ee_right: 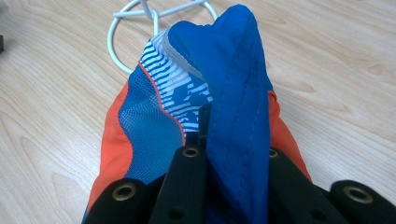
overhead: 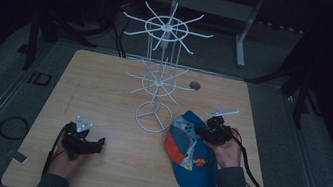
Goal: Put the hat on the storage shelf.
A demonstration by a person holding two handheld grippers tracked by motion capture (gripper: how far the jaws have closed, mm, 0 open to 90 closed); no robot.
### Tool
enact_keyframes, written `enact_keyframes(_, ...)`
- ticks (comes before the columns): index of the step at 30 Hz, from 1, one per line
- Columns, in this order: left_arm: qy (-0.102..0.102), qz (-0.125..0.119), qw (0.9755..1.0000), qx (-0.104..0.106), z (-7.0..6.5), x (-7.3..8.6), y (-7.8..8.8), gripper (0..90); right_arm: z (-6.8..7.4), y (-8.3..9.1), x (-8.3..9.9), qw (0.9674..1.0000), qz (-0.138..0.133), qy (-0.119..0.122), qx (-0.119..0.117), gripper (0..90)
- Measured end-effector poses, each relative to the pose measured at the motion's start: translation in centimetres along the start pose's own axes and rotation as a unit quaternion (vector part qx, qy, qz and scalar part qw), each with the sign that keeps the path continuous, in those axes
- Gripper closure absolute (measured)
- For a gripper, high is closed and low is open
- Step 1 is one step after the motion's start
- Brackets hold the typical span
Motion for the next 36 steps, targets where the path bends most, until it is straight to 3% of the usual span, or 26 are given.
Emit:
enact_keyframes(15,0.000,-0.001,1.0000,0.000,0.0,0.0,0.0,13.4,1.0,2.8,-0.7,0.9991,-0.039,0.015,0.004,87.7)
enact_keyframes(36,0.000,0.000,1.0000,0.000,0.0,0.0,0.0,13.3,1.5,5.2,-1.4,0.9974,-0.069,0.022,0.006,87.7)
Point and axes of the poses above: each handheld gripper's, and its own axes: y roughly backward along the jaws, x roughly out of its underside, z roughly to its left, the point moved 9 cm from there along -y, roughly forward along the jaws, and after that the axes turned 15 degrees about z, right-handed, at the moved point
